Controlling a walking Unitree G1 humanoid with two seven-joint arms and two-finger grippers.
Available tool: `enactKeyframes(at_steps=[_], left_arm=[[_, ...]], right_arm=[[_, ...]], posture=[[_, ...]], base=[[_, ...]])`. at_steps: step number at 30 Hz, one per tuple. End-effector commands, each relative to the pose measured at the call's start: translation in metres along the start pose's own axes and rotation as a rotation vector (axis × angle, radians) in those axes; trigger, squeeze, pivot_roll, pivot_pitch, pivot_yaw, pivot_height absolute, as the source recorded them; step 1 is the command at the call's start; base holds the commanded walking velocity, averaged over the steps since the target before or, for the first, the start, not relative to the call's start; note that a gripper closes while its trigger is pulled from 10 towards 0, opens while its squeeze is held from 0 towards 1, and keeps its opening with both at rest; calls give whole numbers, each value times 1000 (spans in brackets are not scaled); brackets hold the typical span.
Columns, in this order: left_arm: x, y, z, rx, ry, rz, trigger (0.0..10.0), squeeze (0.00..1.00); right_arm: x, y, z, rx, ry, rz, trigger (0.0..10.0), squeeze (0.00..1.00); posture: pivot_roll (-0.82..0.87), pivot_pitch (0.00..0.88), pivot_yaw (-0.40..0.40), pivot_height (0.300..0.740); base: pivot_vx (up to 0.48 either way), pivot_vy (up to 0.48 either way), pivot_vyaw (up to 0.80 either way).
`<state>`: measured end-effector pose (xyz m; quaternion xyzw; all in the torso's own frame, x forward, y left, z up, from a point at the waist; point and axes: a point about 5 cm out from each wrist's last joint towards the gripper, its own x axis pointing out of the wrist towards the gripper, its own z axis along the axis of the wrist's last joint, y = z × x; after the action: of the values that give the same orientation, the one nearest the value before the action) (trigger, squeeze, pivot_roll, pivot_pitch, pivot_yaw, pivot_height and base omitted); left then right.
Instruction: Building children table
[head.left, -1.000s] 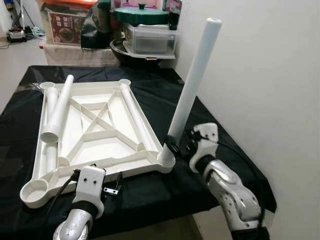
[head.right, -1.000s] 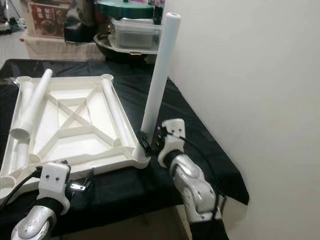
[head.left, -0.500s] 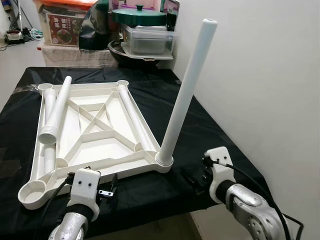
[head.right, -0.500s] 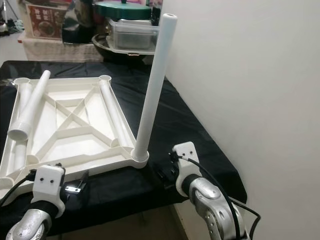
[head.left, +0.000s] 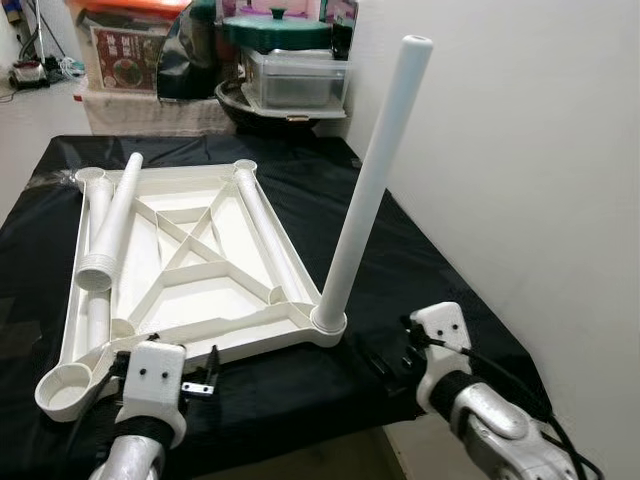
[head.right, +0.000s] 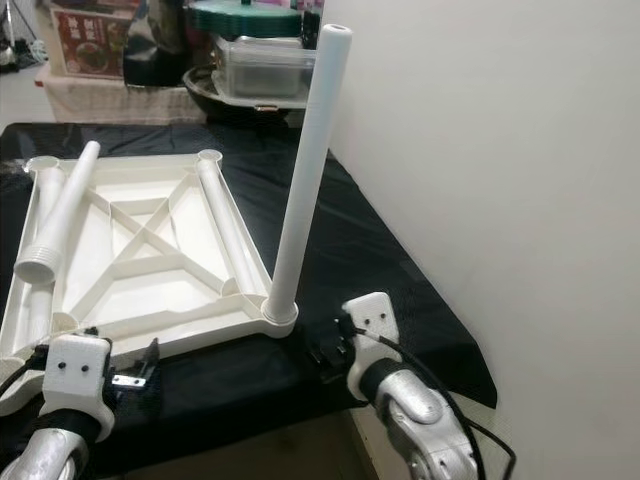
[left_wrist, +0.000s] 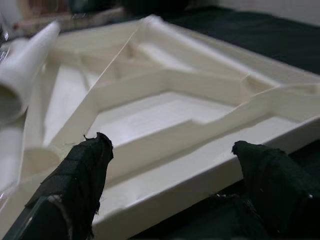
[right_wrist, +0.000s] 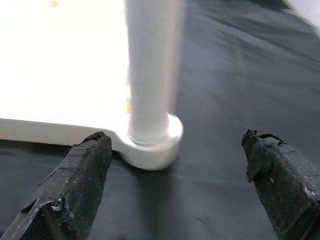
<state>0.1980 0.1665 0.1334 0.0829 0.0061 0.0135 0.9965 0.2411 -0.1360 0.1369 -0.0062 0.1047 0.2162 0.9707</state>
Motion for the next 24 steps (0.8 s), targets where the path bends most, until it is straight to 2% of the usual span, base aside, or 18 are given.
enactKeyframes(at_steps=[1,9,11,16,19,24], left_arm=[[-2,-1,2,11,10,5,10000,0],[-6,-4,8,-41,0,46,10000,0],[-4,0,1,-47,17,76,10000,0],[3,0,4,-33,-4,77,10000,0],[10,-1,5,-20,-16,71,10000,0],[11,0,6,-23,-16,69,10000,0]], right_arm=[[0,2,5,-43,-19,20,10000,0],[3,2,5,-78,-47,37,10000,0],[5,1,7,-71,-60,40,10000,0],[8,1,10,-64,-72,34,10000,0],[9,0,12,-39,-87,21,10000,0],[11,-3,12,-39,-89,-2,10000,0]], posture=[[99,0,-126,740],[101,0,-132,740],[97,0,-139,740],[92,0,-135,740],[78,0,-124,740],[80,0,-123,740]], base=[[0,0,800],[0,0,800],[0,480,800],[0,480,800],[0,480,0],[0,400,0]])
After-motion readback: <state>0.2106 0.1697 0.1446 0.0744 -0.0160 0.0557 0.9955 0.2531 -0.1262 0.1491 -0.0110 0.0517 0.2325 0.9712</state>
